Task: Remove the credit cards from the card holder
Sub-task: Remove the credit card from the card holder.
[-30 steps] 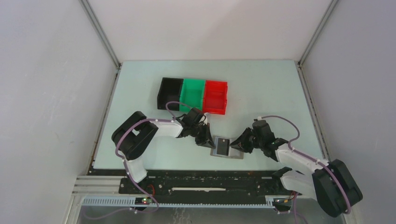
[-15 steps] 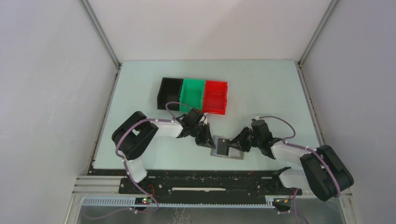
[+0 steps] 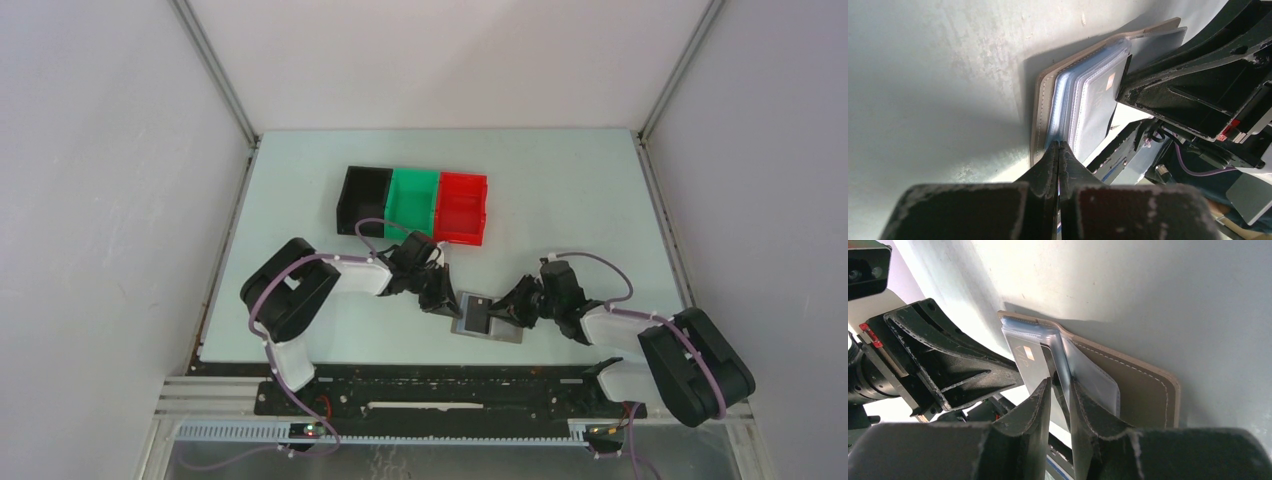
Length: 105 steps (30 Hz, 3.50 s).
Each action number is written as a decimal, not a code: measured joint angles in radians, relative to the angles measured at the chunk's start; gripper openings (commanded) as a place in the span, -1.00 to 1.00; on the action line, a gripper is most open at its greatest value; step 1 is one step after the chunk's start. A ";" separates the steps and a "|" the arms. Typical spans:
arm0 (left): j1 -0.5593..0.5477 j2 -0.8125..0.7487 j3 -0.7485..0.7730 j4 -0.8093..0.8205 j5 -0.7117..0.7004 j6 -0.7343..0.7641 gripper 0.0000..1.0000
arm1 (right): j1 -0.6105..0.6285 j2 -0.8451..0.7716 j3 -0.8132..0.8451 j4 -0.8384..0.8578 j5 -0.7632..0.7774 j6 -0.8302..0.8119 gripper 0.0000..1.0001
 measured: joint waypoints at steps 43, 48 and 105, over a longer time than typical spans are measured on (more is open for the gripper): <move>-0.024 -0.002 0.000 0.025 -0.034 0.001 -1.00 | -0.060 -0.100 -0.080 0.019 -0.034 -0.029 -1.00; -0.027 -0.003 -0.002 0.027 -0.040 0.000 -1.00 | -0.081 -0.114 -0.080 -0.012 -0.044 -0.063 -1.00; -0.115 -0.145 0.029 -0.041 -0.228 0.021 -0.46 | -0.219 -0.444 -0.083 -0.397 -0.083 -0.245 -1.00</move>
